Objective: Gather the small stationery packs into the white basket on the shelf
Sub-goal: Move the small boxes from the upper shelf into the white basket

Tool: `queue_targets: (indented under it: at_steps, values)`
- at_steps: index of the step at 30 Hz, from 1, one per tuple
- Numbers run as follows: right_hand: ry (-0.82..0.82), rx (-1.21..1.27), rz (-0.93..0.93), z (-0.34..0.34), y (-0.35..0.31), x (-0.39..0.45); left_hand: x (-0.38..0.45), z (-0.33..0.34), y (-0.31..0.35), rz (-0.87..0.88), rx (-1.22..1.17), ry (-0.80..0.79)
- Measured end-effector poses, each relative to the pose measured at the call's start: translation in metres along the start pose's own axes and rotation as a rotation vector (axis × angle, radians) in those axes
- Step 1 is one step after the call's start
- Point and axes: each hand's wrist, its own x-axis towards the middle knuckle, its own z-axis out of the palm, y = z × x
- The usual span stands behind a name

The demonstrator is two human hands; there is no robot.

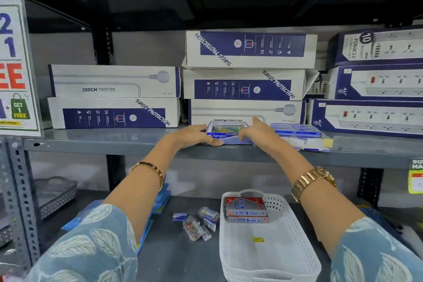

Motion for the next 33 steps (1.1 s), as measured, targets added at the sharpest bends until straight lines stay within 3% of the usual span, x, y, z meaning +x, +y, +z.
queue_targets:
  at_steps: [8,19,23,33]
  values:
    - [-0.091,0.089,-0.002,-0.007,-0.002,-0.001,-0.01,0.003,0.004,0.041,0.016,0.025]
    - [-0.059,0.123,-0.079,-0.005,0.0,-0.031,-0.049,0.018,0.005,0.076,-0.028,0.163]
    - [0.006,0.221,-0.162,0.0,0.01,-0.055,-0.07,0.034,0.003,0.094,-0.154,0.261]
    - [0.036,0.466,-0.329,-0.004,0.026,-0.114,-0.124,0.069,0.014,0.225,-0.571,0.326]
